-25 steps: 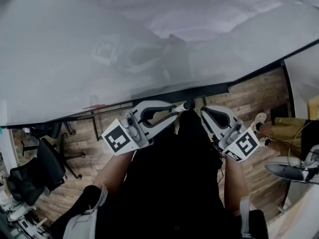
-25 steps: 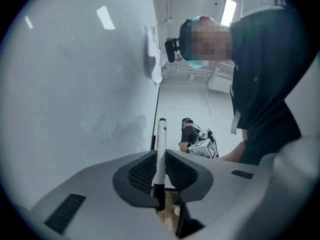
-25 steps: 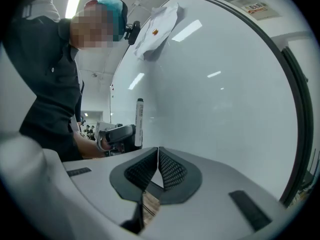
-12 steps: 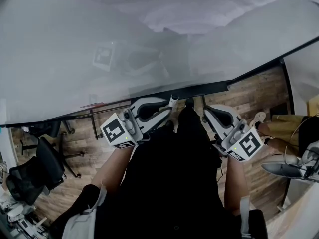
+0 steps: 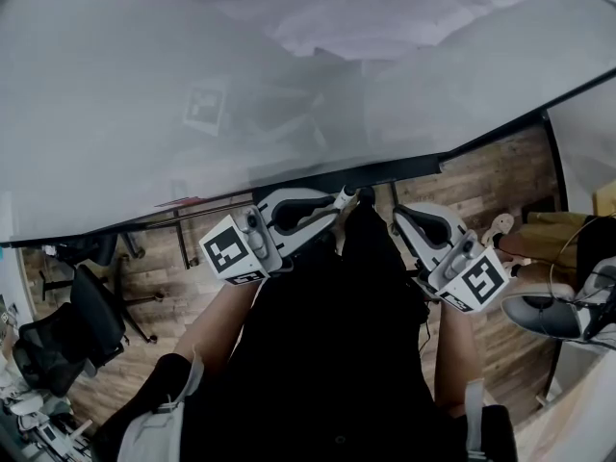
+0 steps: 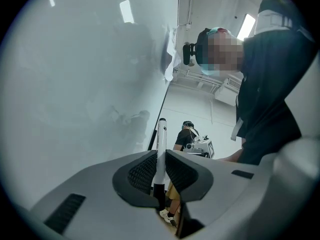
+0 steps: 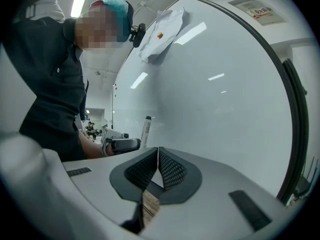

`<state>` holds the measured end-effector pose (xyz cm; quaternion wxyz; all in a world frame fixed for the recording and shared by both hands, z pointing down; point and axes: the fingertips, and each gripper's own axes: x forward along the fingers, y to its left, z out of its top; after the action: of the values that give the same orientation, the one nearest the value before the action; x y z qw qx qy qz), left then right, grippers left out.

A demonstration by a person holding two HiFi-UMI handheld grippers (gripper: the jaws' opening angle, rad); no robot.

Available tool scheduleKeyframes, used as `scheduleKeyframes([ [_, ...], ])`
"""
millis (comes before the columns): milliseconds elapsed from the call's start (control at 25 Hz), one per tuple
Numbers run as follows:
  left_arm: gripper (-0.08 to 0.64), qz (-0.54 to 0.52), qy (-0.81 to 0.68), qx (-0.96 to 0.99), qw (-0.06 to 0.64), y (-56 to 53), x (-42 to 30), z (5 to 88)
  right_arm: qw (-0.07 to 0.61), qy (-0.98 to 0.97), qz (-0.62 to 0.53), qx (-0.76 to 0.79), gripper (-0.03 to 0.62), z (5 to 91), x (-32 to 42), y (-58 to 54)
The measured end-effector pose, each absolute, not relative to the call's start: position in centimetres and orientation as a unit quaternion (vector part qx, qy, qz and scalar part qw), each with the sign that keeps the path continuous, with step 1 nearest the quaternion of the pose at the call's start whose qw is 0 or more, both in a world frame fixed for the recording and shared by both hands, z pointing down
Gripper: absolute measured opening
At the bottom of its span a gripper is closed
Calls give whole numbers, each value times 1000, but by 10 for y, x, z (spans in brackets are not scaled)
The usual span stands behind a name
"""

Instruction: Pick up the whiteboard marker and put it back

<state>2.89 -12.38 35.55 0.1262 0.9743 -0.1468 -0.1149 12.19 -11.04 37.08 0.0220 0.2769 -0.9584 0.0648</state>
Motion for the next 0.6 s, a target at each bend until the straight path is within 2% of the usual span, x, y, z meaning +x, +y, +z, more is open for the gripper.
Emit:
scheduleKeyframes([
  [600,69,-122,-133,974,136,-131,29,358,29,-963,66,261,20,380,116,-115],
])
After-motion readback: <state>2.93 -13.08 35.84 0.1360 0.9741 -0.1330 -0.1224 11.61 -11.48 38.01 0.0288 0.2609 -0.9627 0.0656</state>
